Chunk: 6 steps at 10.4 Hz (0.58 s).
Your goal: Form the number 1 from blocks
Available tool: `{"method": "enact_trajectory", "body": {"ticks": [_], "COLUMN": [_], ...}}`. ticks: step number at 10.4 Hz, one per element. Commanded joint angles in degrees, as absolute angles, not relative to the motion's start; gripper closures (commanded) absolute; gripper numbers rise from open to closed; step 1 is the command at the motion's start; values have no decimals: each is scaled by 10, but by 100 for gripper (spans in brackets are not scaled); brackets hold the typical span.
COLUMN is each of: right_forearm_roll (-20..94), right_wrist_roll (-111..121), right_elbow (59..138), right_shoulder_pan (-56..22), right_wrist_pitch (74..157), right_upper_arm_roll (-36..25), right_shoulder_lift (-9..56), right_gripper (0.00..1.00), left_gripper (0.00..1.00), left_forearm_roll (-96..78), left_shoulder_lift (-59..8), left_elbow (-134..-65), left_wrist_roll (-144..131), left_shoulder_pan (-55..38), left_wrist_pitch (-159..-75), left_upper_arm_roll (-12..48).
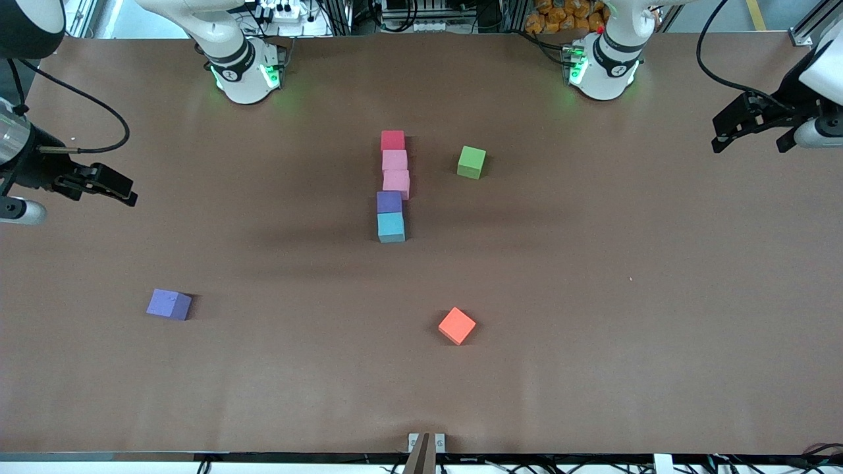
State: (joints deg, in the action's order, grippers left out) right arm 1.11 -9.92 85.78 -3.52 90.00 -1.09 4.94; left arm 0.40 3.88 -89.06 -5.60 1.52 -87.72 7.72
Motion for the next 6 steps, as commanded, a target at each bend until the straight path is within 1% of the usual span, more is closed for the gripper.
{"method": "enact_trajectory", "body": {"ticks": [1,6], "right_forearm_roll": [2,1], "right_wrist_roll": [-104,-83], "right_elbow": [851,850], "right_shoulder_pan": [-35,-34], "right_wrist_pitch": [891,890], "right_upper_arm_roll": [-10,-10], "right_shoulder_lift": [47,47], "right_gripper": [0,0], "left_gripper": [0,0], "left_forearm_roll": [-11,-8], "left_shoulder_lift": [31,33], "left_elbow": [-880,-882], "left_wrist_roll": [-41,-50], "left_shoulder_pan": [21,28], "left_wrist_pitch": [-865,-860], "left_upper_arm_roll": [81,78]}}
